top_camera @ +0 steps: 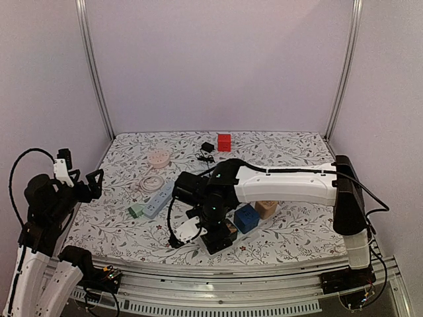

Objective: Insert the plug
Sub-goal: Move the socket to the center of the board.

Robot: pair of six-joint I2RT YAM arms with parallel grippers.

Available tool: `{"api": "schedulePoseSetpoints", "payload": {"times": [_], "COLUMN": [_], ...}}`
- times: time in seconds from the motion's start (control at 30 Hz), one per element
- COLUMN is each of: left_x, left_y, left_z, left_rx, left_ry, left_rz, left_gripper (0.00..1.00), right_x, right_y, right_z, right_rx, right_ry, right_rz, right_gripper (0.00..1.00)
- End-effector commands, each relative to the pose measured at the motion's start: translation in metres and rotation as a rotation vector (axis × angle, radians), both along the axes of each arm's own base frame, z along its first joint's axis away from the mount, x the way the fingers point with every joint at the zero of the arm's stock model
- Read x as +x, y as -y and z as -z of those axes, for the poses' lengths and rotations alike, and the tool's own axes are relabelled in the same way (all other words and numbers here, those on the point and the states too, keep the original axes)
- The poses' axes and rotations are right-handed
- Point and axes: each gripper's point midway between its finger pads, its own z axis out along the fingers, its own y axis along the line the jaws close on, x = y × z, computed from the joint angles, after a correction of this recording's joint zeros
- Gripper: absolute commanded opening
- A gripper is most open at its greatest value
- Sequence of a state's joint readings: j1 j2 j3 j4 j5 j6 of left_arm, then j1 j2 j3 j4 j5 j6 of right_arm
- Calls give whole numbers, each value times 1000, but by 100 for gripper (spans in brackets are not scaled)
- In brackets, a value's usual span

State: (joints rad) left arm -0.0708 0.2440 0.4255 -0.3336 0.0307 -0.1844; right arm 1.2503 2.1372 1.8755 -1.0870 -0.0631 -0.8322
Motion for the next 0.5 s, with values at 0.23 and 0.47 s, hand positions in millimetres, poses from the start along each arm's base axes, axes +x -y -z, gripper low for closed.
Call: {"api": "schedulePoseSetpoints", "payload": {"times": [0.23, 0.47], "left_x": [6, 6], "left_y": [0, 1], "left_z": [9, 9], "left_rx": [2, 1], "left_ry": [-23, -22], "left_rz": [12, 13], "left_gripper": [97, 96], "right_x": [20, 41], "right_y": [-2, 12], "right_z": [47, 57], "right_rx": [-134, -226], "right_ry": [105, 188], "right_rz": [-198, -200], "right_gripper": [99, 98]}}
